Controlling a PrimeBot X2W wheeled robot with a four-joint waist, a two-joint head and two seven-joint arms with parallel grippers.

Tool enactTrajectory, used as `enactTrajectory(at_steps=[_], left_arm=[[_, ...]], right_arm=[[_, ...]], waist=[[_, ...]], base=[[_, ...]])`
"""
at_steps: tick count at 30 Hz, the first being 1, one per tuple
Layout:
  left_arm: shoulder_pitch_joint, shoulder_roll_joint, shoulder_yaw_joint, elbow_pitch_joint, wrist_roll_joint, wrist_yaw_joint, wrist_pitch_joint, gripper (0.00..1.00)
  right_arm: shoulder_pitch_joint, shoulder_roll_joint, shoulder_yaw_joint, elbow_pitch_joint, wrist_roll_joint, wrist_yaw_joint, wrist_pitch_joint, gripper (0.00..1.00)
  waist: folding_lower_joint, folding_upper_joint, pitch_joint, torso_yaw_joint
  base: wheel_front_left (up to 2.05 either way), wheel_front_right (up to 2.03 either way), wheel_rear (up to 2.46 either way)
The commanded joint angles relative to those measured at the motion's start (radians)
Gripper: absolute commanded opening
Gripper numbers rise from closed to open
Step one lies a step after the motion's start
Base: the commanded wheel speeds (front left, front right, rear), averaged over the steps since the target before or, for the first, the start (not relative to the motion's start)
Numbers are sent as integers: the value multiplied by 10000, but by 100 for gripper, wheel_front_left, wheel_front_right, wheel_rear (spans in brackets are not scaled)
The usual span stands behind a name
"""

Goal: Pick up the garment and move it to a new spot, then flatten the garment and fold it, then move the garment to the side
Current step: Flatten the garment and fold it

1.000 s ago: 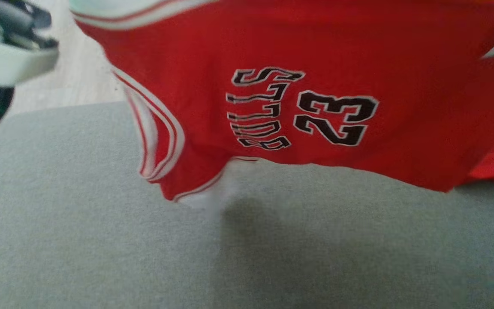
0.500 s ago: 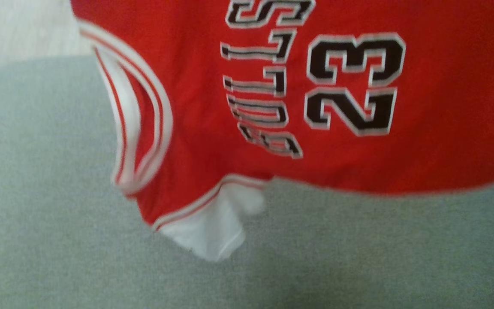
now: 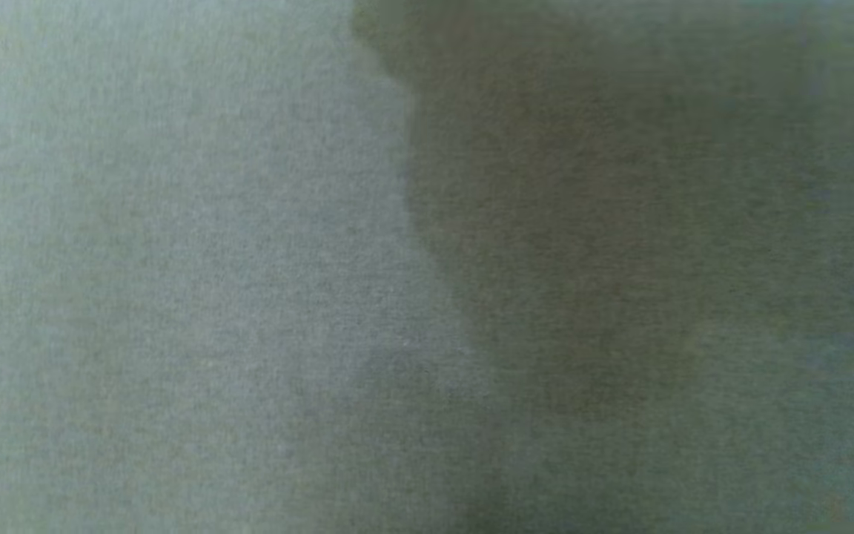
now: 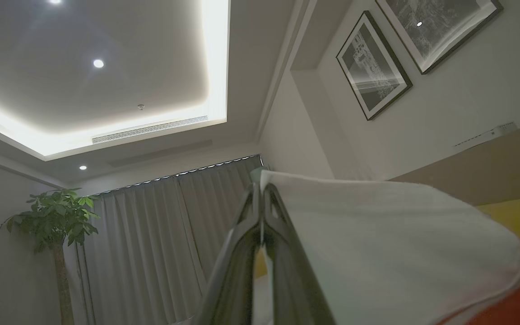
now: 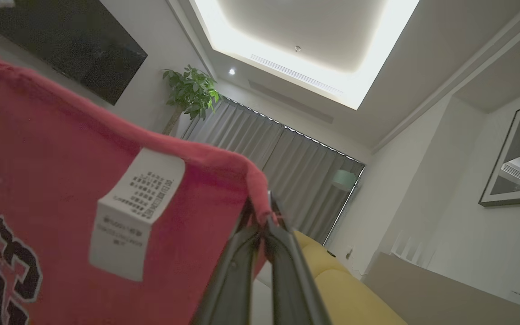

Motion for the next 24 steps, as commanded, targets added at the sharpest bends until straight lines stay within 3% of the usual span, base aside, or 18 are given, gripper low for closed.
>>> enactTrajectory(at_steps=[1,6,11,16,24], left_arm=[[-135,360,381,-335,114,-47,-25,0],[1484,276,681,-1116,250,-447,-28,0],[3713,358,956,-2018,505,-581,-28,0],[6469,632,1165,-3075,902,-630,-29,0],[11222,1577,1169,-4426,924,-595,-29,0]], right_arm=[[233,-200,-6,-156,-55,33,-26,0],[962,-296,301,10,83,33,-28,0],[2171,-284,999,416,586,33,-28,0],[3939,-353,1283,634,1329,33,-29,0],[7558,-409,649,-19,1745,33,-29,0]], waist=[[-1,0,516,363],[-1,0,1066,642],[-1,0,1028,750],[-1,0,175,666],[-1,0,-1701,369]], base=[[0,0,0],[0,0,0],[0,0,0],[0,0,0],[0,0,0]])
